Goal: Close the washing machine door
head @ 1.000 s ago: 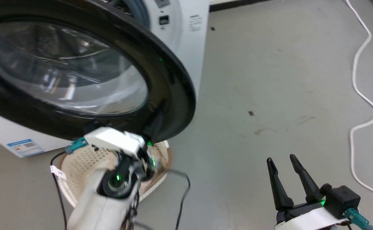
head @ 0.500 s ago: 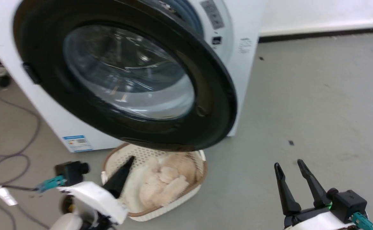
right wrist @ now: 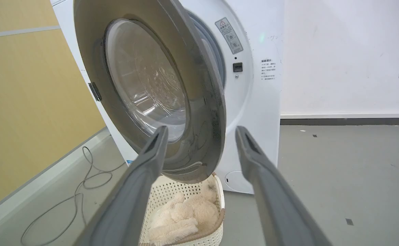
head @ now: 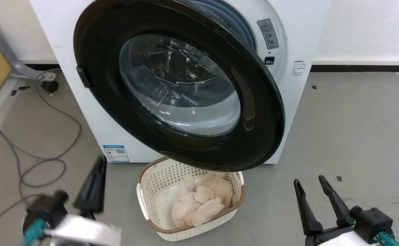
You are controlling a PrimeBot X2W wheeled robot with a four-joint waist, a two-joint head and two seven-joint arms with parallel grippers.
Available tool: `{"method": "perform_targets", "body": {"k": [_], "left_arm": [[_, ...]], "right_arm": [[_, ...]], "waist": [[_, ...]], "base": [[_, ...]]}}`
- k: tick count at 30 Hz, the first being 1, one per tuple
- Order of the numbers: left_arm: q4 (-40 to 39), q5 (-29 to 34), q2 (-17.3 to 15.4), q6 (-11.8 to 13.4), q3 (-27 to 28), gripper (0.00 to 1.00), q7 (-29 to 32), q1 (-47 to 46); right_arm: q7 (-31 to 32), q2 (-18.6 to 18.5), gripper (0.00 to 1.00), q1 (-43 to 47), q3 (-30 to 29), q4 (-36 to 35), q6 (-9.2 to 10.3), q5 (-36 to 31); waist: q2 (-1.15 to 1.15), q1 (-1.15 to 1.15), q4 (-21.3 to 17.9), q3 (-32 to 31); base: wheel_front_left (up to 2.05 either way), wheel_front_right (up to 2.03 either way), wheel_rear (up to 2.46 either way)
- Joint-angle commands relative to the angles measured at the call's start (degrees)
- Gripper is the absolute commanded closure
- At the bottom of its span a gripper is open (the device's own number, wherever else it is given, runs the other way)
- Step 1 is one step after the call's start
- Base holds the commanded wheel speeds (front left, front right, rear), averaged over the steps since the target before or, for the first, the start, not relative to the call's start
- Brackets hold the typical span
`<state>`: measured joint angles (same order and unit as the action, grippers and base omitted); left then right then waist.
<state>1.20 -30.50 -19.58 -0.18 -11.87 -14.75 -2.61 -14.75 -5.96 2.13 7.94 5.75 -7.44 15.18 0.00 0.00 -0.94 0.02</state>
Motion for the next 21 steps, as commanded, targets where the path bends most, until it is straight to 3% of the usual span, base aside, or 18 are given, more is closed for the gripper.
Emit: {"method": "perform_targets", "body": {"k": [1, 3, 5, 19, 20, 21], "left_arm": [[-0.4, 1.1, 0.5, -0.3, 0.3, 1.00, -0.2, 1.1], [-1.0, 4.4, 2.2, -1.1, 1.3, 1.00, -0.2, 3.8], [-1.6, 7.5, 5.4, -2.3, 3.1, 0.00, -0.2, 6.7], [0.2, 15.3, 11.6, -6.3, 6.6, 0.00, -0.2, 8.8], [0.2, 15.7, 11.9, -6.5, 6.6, 0.00, -0.2, 8.6], [0.2, 16.0, 12.1, -6.6, 6.7, 0.00, -0.2, 8.3]], "right_arm": [[-0.3, -0.3, 0.00, 0.5, 0.1, -0.2, -0.05, 0.0], [-0.3, -0.2, 0.00, 0.6, 0.4, -0.2, -0.05, 0.0], [-0.3, -0.2, 0.00, 0.7, 0.6, -0.2, -0.05, 0.0], [-0.3, -0.1, 0.00, 1.1, 0.9, -0.9, -0.05, 0.6], [-0.3, -0.3, 0.55, 0.8, 1.1, -1.2, -0.05, 0.5], [-0.3, -0.6, 0.77, 0.5, 1.3, -1.6, -0.05, 0.5]], "waist": [[0.00, 0.00, 0.1, -0.1], [0.00, 0.00, 0.1, -0.2], [0.00, 0.00, 0.2, -0.3], [0.00, 0.00, 1.9, 1.3], [0.00, 0.00, 2.2, 1.6], [0.00, 0.00, 2.5, 2.0]], "base": [[0.00, 0.00, 0.00], [0.00, 0.00, 0.00], [0.00, 0.00, 0.00], [0.00, 0.00, 0.00], [0.00, 0.00, 0.00], [0.00, 0.00, 0.00]]}}
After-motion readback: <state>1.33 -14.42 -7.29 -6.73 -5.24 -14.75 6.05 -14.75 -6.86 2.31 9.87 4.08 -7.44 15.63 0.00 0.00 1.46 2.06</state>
